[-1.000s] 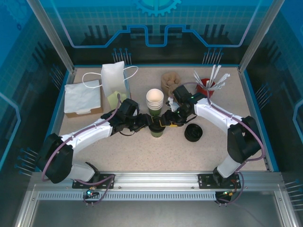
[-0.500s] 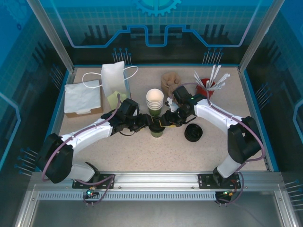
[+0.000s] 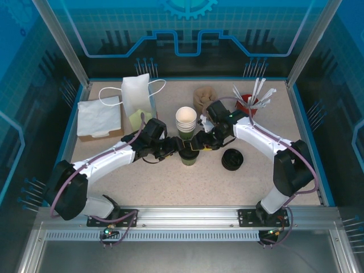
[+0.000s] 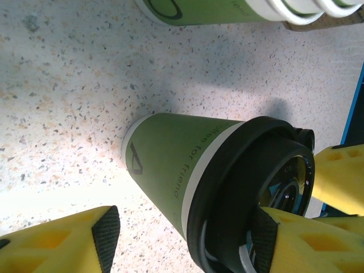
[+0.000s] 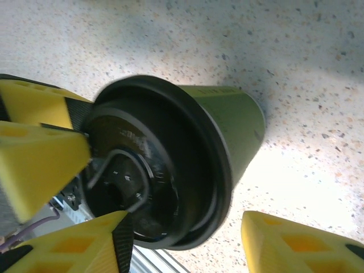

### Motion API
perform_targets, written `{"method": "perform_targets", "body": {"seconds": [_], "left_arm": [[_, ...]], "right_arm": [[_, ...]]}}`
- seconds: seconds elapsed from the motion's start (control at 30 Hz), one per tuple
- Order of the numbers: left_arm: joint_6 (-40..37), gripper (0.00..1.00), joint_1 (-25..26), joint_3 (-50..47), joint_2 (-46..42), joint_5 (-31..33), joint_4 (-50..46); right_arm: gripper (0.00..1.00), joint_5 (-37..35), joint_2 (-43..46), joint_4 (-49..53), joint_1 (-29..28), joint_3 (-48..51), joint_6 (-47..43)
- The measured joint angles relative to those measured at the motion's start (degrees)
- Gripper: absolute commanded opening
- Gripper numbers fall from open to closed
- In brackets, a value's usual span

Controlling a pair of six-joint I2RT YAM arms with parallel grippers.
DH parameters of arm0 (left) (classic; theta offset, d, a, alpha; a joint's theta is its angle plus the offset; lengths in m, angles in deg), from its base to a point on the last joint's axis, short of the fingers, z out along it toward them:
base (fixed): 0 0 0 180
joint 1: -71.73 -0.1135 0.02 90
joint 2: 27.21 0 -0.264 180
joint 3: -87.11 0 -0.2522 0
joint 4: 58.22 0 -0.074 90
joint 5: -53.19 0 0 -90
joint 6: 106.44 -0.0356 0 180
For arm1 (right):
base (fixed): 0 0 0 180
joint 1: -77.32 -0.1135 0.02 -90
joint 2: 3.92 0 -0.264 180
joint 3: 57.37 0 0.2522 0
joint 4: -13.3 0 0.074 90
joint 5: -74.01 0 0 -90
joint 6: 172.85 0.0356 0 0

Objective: Pack the takeout coffee

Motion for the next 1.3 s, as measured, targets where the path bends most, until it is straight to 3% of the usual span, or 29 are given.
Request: {"method": "perform_targets", "body": {"seconds": [0.27,0.53,1.3], "left_arm": [[-0.04,0.76,0.0,2.12,-0.57,0.66,-2.82],[0.57,0.54,-0.94,1.77,-5.62,1.68,-4.37],[2.95,0.39,-1.66,-2.1,-1.49,-2.47,1.95]], "right_arm": [[0.54,1.2,1.64,-0.83,0.5,0.04,0.28],[0.42,1.9,7.19,-1.44,4.13,6.1,1.22],[0.23,6.4,2.89,-5.77,4.22,8.17,3.78]]}}
